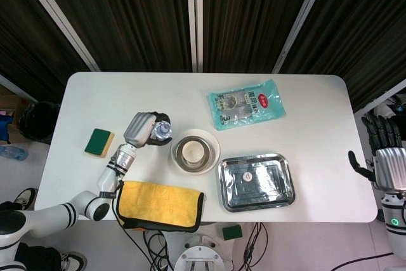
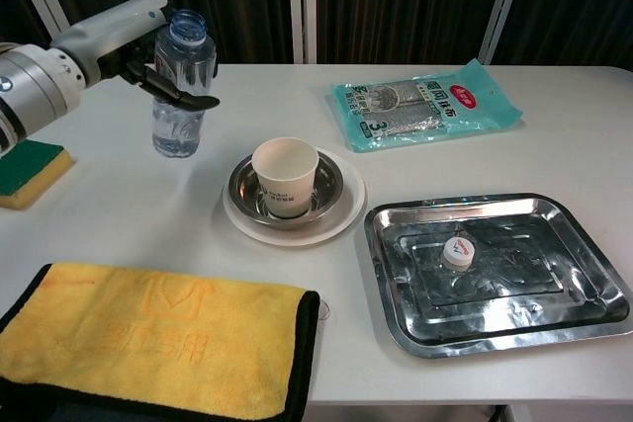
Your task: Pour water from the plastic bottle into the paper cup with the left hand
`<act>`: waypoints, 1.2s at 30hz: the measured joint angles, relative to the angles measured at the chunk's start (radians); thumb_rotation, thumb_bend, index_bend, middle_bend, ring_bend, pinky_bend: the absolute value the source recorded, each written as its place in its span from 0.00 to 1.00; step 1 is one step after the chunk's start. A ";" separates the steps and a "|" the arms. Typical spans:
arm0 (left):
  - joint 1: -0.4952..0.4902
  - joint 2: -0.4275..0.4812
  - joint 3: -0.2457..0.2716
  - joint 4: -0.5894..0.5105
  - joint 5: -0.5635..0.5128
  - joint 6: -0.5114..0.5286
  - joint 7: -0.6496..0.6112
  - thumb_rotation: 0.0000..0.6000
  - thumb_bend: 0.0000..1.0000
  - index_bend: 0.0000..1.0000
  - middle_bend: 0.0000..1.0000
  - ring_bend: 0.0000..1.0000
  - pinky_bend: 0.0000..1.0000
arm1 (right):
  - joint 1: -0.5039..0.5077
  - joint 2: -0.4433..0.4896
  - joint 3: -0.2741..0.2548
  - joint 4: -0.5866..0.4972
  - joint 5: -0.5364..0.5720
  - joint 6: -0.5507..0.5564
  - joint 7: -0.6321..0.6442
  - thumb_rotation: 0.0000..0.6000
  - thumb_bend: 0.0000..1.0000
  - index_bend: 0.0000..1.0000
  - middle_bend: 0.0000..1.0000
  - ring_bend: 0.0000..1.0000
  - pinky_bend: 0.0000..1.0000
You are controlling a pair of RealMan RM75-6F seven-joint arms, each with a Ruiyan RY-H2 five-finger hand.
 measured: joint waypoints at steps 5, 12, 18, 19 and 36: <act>0.027 -0.003 -0.005 0.030 0.011 0.014 -0.164 1.00 0.42 0.72 0.69 0.53 0.66 | 0.002 0.003 -0.001 -0.015 -0.002 -0.003 -0.015 1.00 0.37 0.00 0.00 0.00 0.00; 0.048 -0.049 0.004 0.144 0.051 0.043 -0.359 1.00 0.42 0.71 0.68 0.53 0.65 | -0.002 0.007 -0.006 -0.027 -0.004 -0.001 -0.023 1.00 0.37 0.00 0.00 0.00 0.00; 0.057 -0.109 0.020 0.262 0.080 0.058 -0.486 1.00 0.42 0.70 0.67 0.51 0.64 | -0.004 0.010 -0.006 -0.026 0.001 -0.006 -0.023 1.00 0.37 0.00 0.00 0.00 0.00; 0.057 -0.117 0.023 0.280 0.083 0.058 -0.496 1.00 0.42 0.70 0.67 0.51 0.64 | -0.004 0.009 -0.007 -0.025 0.002 -0.007 -0.023 1.00 0.37 0.00 0.00 0.00 0.00; 0.060 -0.220 0.071 0.498 0.135 0.064 -0.662 1.00 0.39 0.63 0.61 0.46 0.61 | -0.003 0.017 -0.015 -0.037 0.005 -0.029 -0.040 1.00 0.37 0.00 0.00 0.00 0.00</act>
